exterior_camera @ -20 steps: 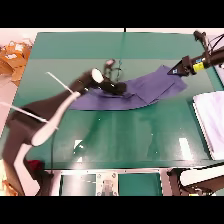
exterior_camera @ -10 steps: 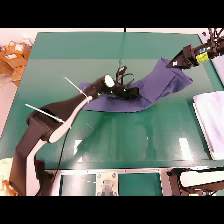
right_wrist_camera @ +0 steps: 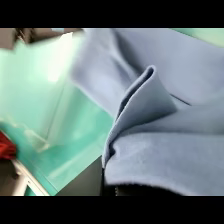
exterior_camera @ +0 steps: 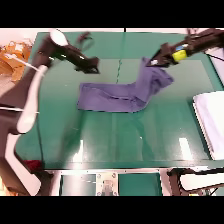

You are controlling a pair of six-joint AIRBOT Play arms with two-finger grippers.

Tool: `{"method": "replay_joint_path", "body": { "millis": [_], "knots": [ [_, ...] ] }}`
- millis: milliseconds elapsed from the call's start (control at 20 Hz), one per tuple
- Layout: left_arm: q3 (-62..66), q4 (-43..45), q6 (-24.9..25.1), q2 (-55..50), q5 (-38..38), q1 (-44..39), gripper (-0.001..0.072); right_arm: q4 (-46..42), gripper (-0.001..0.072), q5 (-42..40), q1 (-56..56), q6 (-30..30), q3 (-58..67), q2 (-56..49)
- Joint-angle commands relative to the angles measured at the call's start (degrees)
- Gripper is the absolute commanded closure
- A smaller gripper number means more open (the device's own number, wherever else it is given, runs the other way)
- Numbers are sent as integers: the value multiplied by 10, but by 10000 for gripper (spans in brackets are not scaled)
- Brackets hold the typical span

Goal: Fold the shirts.

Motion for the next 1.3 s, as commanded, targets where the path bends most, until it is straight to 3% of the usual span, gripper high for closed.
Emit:
{"method": "replay_joint_path", "body": {
  "millis": [0,200,250,300,350,400,500,700,900,1050,1100,1150,1250],
  "knots": [
    [7,47,33,65,-39,80,685,-2,688,-121,127,49,0,-22],
    [1,46,73,81,-56,129,685,-1,686,-328,278,82,0,-127],
    [-7,46,76,81,-60,136,685,1,582,-400,315,88,0,-164],
    [-19,46,85,81,-62,143,685,1,380,-470,346,95,0,-197],
    [-31,48,88,81,-65,149,685,0,272,-534,370,99,0,-226],
    [-39,53,89,81,-66,153,685,1,274,-559,378,102,0,-240],
    [-45,68,100,81,-66,158,685,0,278,-520,360,114,2,-236],
    [-45,75,102,81,-63,169,685,-13,310,-320,229,112,4,-182],
    [-45,78,101,81,-56,169,685,-118,314,-141,97,111,-6,-143],
    [-45,78,98,81,-54,169,685,-154,309,-118,35,111,-79,-134],
    [-45,78,98,81,-53,169,685,-150,270,-127,23,107,-112,-135],
    [-45,78,98,81,-53,169,685,-136,170,-145,16,104,-149,-135],
    [-45,87,98,81,-52,169,685,-62,170,-189,10,48,-209,-140]
  ]
}}
